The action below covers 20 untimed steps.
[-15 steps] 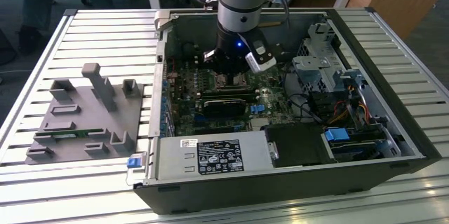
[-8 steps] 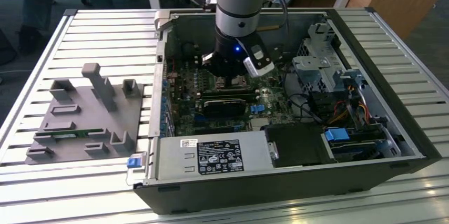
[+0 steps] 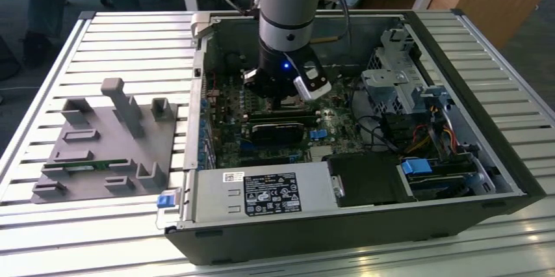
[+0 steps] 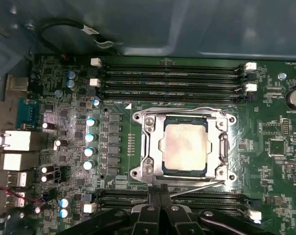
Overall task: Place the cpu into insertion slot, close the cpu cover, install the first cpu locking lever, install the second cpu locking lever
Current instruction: 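Install the second cpu locking lever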
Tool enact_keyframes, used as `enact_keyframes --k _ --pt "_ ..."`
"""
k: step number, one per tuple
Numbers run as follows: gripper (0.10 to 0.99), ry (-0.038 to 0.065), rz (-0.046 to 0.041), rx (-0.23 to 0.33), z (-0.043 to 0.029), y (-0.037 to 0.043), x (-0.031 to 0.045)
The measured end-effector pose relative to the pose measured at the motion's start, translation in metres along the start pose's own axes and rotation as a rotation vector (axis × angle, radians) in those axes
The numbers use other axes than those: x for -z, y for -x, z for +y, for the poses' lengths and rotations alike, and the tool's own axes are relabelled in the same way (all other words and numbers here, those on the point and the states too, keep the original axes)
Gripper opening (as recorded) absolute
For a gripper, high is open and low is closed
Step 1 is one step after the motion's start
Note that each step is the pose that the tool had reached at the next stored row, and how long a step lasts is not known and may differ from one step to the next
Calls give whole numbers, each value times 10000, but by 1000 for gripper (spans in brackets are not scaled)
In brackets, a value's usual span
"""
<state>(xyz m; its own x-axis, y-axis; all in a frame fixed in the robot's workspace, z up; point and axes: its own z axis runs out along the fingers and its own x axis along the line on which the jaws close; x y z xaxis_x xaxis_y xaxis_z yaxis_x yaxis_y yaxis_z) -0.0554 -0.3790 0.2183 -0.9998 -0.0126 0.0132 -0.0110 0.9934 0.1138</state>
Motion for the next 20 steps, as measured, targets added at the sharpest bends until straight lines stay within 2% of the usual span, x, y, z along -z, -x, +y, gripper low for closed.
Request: enact_keyframes --k 3,7,11,16,20 --pt "106 83 0 0 -14 -8 -22" --pt "106 353 -4 4 -81 -30 -17" --pt "106 558 -6 8 -148 -60 -9" --pt "106 706 -7 9 -177 -89 -11" --pt "106 842 -9 12 -182 -104 -44"
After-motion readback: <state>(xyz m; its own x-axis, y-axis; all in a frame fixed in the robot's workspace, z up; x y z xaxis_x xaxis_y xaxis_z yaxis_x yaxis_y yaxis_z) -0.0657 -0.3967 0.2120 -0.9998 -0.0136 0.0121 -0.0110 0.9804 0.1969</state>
